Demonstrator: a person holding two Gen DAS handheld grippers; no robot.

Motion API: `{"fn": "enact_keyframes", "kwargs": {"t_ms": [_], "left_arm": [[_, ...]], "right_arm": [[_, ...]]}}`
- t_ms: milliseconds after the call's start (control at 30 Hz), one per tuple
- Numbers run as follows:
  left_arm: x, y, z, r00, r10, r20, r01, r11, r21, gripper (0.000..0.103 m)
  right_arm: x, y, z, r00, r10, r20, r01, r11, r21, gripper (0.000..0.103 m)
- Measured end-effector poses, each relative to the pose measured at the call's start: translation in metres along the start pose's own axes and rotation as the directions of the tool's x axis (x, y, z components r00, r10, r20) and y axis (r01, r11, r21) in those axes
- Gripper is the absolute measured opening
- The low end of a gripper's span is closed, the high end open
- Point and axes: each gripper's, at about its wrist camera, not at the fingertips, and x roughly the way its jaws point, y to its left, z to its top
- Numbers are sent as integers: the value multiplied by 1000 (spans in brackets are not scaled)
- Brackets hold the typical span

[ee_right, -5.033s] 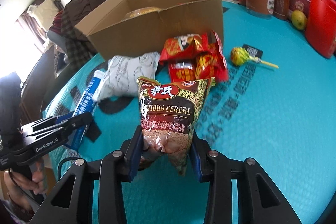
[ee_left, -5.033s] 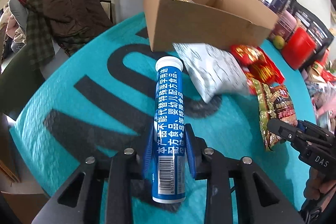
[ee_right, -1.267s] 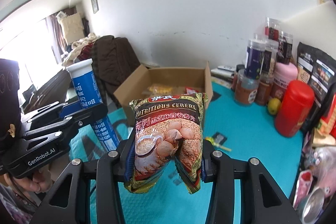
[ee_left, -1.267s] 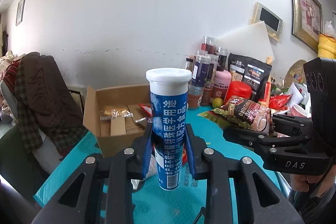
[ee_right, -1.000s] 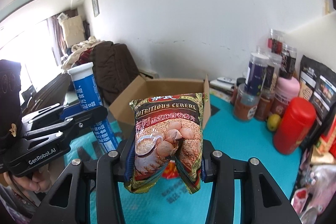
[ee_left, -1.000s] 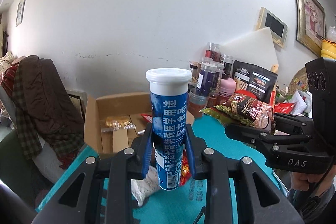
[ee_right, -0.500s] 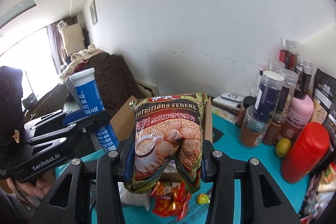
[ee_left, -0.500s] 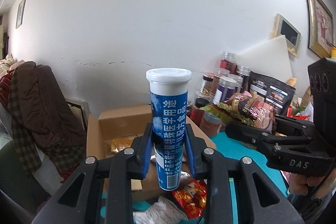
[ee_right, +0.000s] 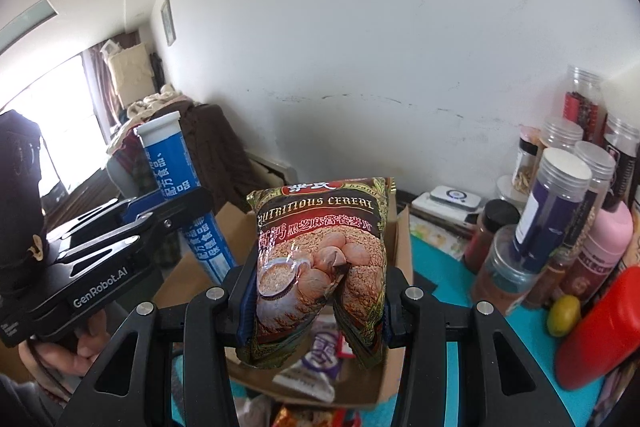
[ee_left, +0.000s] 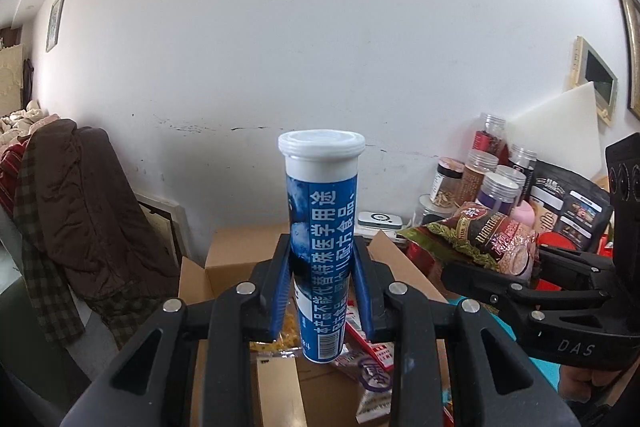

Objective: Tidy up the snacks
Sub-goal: 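Lift both held snacks and carry them toward the cardboard box, then lower the tube into the box with the left tool while the right tool releases the sachet inside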

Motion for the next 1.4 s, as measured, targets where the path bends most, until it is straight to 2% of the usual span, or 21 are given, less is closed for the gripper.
{"fn": "enact_keyframes", "kwargs": {"t_ms": [167,233,500,867,1133,1267,1400], "left_arm": [[21,6,-4,999,16,-43,-16,1000,9,28],[32,9,-8,997,50,-63,-49,999,19,28],[66,25,-18,981,96,-168,-89,995,49,28],[104,40,-39,934,85,-347,-88,996,5,28],[115,42,-52,905,110,-410,-111,994,22,28],[118,43,-57,896,114,-429,-113,993,29,28],[121,45,-61,877,153,-456,-153,988,36,28]], "right_arm": [[29,-5,4,999,8,-39,-8,1000,16,45],[40,-7,5,998,11,-63,-9,1000,25,45],[83,-13,3,984,16,-175,-10,999,36,45],[109,-8,-3,953,-4,-304,4,1000,-1,46],[122,-12,-17,926,-26,-376,25,1000,-7,46],[123,-9,-21,921,-79,-382,68,997,-42,47],[125,-9,-25,910,-114,-398,98,993,-61,50]]}}
